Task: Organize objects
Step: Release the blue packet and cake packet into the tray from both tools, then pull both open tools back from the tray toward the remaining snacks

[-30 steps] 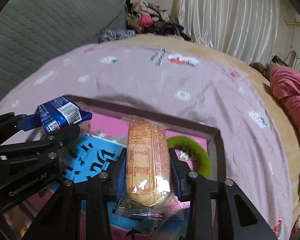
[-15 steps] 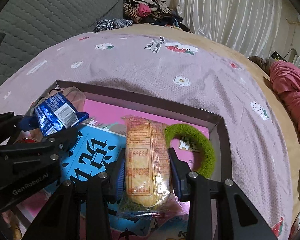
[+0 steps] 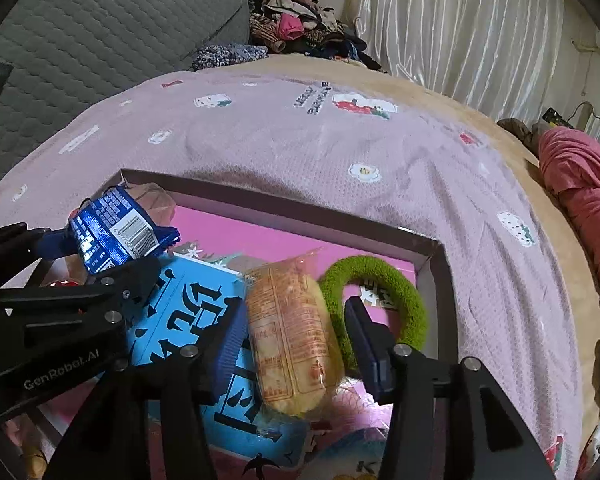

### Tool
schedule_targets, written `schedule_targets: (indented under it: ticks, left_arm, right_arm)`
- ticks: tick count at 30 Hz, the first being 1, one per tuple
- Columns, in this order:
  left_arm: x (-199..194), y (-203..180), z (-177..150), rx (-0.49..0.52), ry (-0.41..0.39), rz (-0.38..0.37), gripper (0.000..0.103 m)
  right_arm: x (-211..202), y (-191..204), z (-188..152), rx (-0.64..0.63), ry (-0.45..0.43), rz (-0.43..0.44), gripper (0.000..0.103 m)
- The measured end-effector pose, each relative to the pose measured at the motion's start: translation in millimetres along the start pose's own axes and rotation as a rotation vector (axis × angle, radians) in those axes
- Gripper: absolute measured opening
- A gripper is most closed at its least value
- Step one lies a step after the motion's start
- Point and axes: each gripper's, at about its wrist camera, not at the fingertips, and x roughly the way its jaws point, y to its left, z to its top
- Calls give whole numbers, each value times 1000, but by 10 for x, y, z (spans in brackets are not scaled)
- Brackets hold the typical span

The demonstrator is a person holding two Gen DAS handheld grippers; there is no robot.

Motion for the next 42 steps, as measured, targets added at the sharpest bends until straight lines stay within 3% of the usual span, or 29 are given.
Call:
schedule_targets:
  ticks: [12, 16, 26, 30, 33, 42]
  left_arm:
    - [-197, 4, 20, 12, -44, 17, 71]
    - [-301, 16, 30, 13, -70, 22, 77]
    - [-561, 124, 52, -10, -123, 30, 80]
    - [-746, 207, 57, -35, -165, 35, 80]
    - [-961, 253, 48, -49, -209, 30, 89]
    - [-1694, 295, -151, -56, -329, 37, 90]
  right_arm:
    - [-205, -34, 46, 11, -51, -20, 61]
    - [-300, -50, 60, 17, -73, -29, 64]
    - [-586, -102, 90, 40, -141, -52, 77]
    - [-786, -127, 98, 60, -207, -53, 85]
    - [-1016, -143, 87, 83, -274, -55, 93]
    - [-1726, -120, -65, 121, -408, -60, 99]
